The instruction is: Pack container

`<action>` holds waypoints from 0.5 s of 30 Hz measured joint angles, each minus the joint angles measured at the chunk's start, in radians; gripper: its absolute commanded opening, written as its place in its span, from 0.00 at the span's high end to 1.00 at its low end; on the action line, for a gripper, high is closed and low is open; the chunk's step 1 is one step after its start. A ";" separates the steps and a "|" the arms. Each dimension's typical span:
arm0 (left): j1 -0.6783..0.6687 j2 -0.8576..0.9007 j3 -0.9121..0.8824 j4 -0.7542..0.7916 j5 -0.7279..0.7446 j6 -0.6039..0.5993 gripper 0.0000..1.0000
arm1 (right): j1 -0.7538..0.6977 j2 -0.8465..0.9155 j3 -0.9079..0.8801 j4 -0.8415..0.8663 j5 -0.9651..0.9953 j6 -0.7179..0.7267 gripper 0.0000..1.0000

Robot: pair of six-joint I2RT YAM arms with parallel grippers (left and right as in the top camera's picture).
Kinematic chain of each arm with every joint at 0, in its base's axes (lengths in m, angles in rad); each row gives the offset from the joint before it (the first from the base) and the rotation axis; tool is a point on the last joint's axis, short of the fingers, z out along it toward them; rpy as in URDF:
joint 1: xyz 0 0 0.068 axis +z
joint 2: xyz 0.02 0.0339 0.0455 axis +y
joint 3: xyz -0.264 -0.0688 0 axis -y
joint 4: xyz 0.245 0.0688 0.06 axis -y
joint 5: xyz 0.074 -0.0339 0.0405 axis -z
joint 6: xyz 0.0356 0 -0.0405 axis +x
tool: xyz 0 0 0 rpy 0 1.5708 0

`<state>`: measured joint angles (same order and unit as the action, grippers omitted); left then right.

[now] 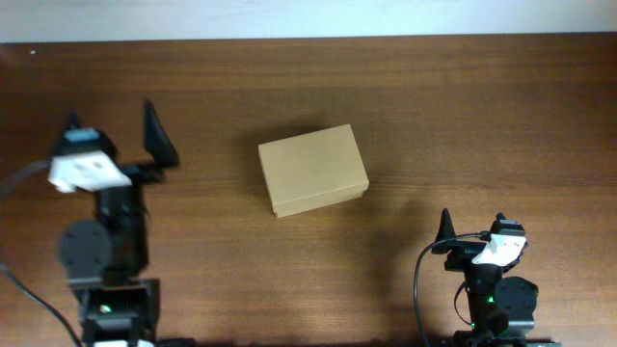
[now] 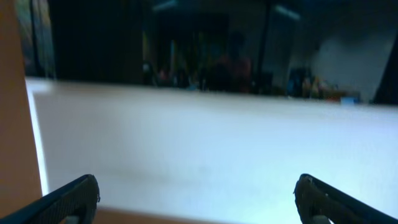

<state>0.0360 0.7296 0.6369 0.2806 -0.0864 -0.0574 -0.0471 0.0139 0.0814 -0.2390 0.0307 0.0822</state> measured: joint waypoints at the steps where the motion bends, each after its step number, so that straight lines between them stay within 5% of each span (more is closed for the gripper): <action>1: -0.006 -0.026 -0.056 -0.006 0.000 0.000 0.00 | 0.000 0.000 0.000 0.000 0.000 0.000 0.01; 15: -0.021 -0.470 -0.460 -0.156 0.099 0.000 0.00 | 0.000 0.000 0.000 0.000 0.000 -0.001 0.01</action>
<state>0.0151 0.2600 0.1764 0.1242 0.0124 -0.0574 -0.0471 0.0139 0.0814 -0.2386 0.0307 0.0814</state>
